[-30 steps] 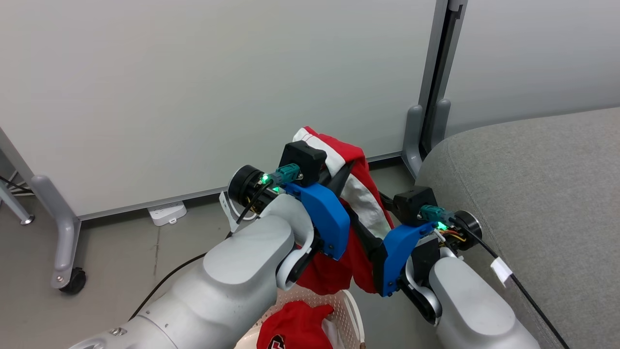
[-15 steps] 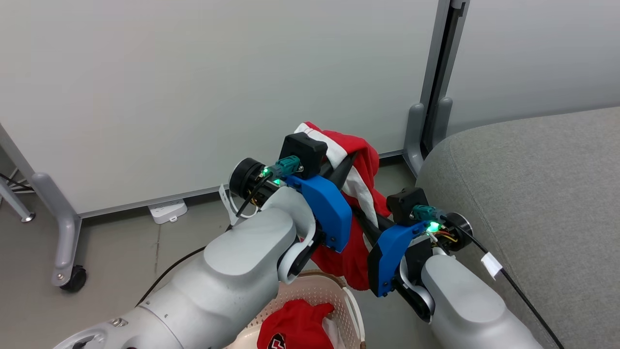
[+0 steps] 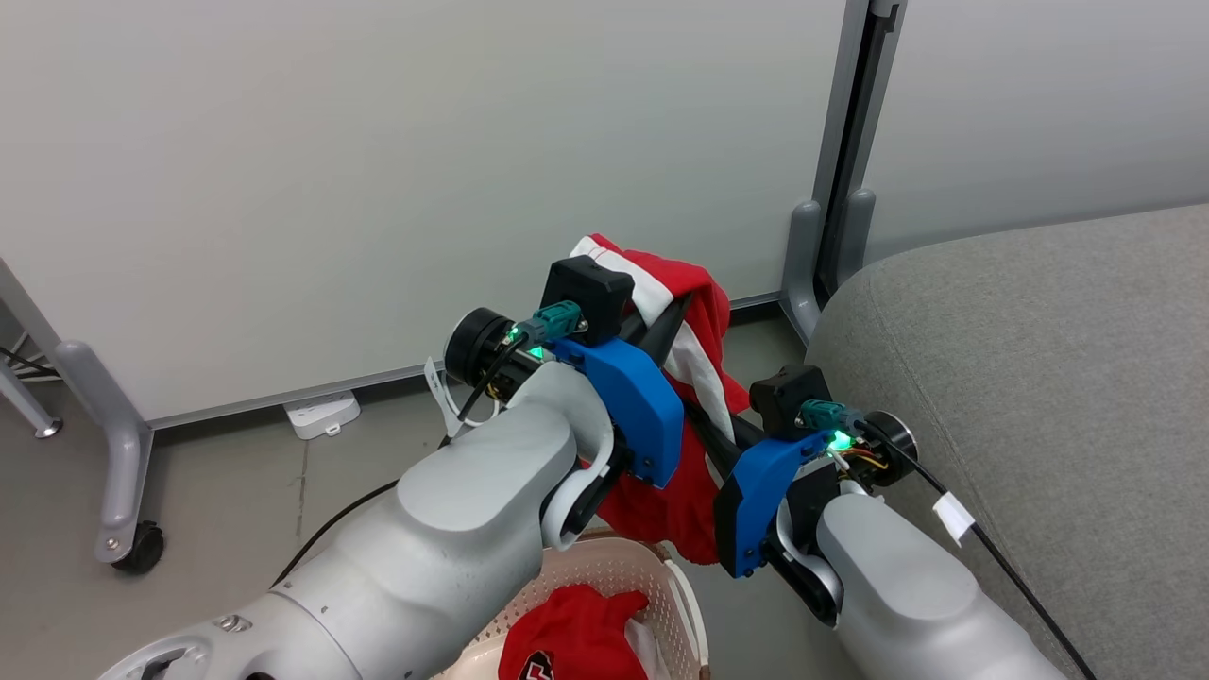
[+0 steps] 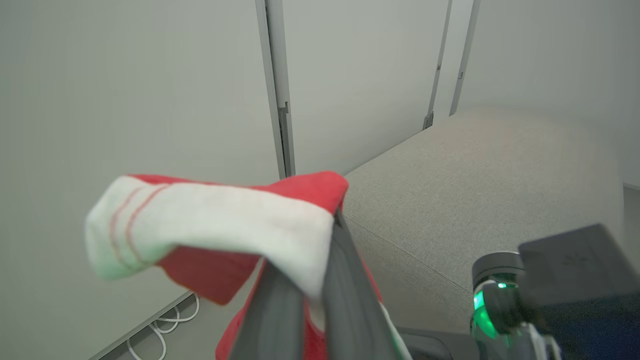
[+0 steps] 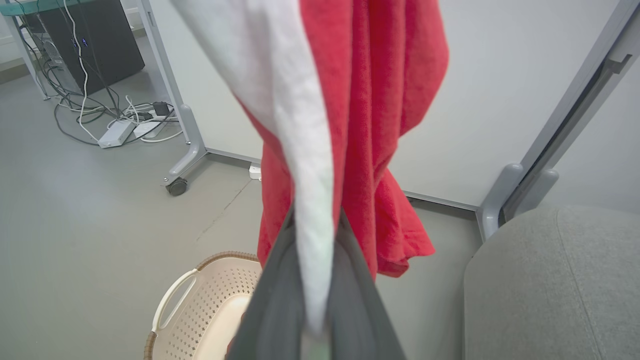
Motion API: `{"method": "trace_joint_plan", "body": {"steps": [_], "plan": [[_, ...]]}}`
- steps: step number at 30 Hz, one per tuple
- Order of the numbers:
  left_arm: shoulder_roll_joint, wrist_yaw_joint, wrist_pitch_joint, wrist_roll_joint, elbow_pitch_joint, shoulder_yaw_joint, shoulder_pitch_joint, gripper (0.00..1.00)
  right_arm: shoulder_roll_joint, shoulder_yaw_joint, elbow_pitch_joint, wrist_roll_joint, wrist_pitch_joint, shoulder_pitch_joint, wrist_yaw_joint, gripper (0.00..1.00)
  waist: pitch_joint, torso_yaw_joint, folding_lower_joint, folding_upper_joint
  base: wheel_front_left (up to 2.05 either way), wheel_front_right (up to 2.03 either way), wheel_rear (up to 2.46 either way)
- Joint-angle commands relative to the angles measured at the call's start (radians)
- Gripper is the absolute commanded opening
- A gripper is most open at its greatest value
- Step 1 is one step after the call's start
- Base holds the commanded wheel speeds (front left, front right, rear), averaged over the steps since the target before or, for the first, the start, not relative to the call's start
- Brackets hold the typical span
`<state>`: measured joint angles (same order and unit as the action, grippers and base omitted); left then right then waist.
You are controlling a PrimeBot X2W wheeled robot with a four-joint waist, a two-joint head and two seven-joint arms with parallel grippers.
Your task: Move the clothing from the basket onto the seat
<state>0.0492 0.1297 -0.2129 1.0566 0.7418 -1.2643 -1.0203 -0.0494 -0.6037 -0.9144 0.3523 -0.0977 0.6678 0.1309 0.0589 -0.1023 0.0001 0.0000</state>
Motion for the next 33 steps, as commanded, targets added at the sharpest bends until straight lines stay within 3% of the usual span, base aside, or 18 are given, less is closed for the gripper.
{"method": "trace_joint_plan", "body": {"steps": [1,9,10,12,19,26,33], "plan": [[0.002,0.003,-0.005,0.002,0.002,0.0,-0.014,0.0,-0.002,-0.005,-0.005,0.009,-0.007,0.013,0.0,0.0,0.0,0.0,-0.0001,0.0,0.0,0.0,0.0],[0.002,0.001,-0.004,0.012,0.007,-0.01,-0.016,0.0,-0.002,-0.025,-0.029,0.028,-0.025,0.028,0.0,0.0,-0.002,0.002,-0.0001,0.0,0.0,0.0,0.0],[0.002,0.002,-0.006,0.016,0.007,-0.01,-0.015,0.09,-0.002,-0.026,-0.032,0.029,-0.026,0.03,0.0,0.0,-0.003,0.002,-0.0001,0.0,0.0,0.0,0.0],[0.002,0.002,-0.018,0.023,0.004,-0.007,-0.008,0.98,-0.002,-0.023,-0.037,0.033,-0.038,0.034,0.0,0.0,-0.006,0.002,-0.0001,0.0,0.0,0.0,0.0],[0.008,-0.046,-0.053,0.005,0.017,0.036,0.089,1.0,-0.002,-0.005,-0.047,0.017,-0.088,0.05,0.0,0.0,-0.013,0.002,-0.0001,0.0,0.0,0.0,0.0],[0.084,-0.037,-0.053,-0.232,-0.164,0.252,0.292,1.0,-0.001,0.039,-0.054,-0.009,-0.12,0.06,0.0,0.0,-0.023,0.002,-0.0001,0.0,0.0,0.0,0.0],[0.137,-0.069,-0.053,-0.45,-0.337,0.448,0.549,1.0,-0.002,0.084,-0.042,-0.043,-0.134,0.057,0.0,0.0,-0.029,0.0,-0.0001,0.0,0.0,0.0,0.0]]}}
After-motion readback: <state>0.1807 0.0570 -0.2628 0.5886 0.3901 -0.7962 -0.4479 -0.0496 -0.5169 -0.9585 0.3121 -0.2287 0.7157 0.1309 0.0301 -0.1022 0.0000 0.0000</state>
